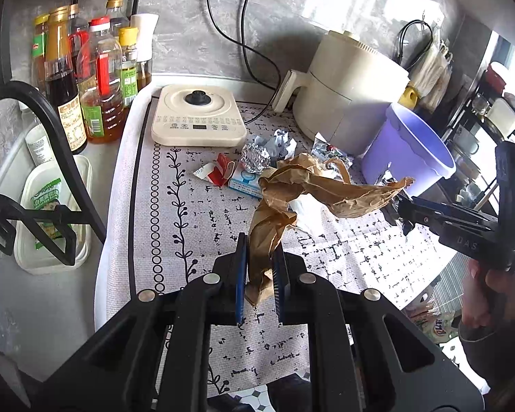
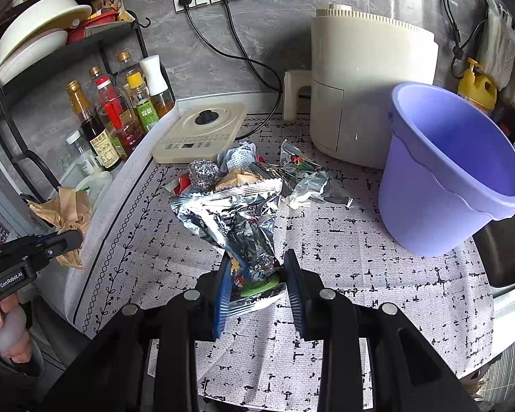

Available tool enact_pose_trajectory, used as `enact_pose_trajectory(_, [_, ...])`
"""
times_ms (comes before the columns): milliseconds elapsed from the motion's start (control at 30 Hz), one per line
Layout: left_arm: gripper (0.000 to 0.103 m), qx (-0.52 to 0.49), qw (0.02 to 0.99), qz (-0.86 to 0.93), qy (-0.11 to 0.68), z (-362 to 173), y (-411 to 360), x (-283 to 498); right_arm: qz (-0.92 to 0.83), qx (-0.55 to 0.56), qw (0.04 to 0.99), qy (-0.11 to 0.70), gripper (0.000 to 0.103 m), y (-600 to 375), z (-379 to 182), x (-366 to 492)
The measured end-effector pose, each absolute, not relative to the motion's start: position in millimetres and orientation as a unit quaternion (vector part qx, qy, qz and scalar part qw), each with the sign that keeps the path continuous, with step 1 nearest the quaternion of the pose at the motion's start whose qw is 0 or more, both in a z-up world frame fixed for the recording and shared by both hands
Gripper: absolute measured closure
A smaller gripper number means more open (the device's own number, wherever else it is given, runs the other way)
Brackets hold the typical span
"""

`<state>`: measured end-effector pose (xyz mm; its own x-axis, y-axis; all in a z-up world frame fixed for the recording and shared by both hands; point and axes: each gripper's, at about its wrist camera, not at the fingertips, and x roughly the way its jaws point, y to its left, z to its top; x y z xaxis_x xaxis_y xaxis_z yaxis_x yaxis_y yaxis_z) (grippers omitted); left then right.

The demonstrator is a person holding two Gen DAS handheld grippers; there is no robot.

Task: Collect trash
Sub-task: 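Carry the chip bag and brown paper into the lavender bucket and open both grippers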

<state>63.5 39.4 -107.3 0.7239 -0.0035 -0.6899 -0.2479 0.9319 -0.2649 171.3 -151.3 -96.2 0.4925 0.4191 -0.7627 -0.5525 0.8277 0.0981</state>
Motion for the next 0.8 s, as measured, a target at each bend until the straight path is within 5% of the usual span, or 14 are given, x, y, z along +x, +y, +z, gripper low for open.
enact_pose_trajectory(800, [0.089, -0.148, 0.939, 0.063, 0.303, -37, 18, 73, 0.248, -0.020, 0.917, 0.312, 0.073, -204, -1, 172])
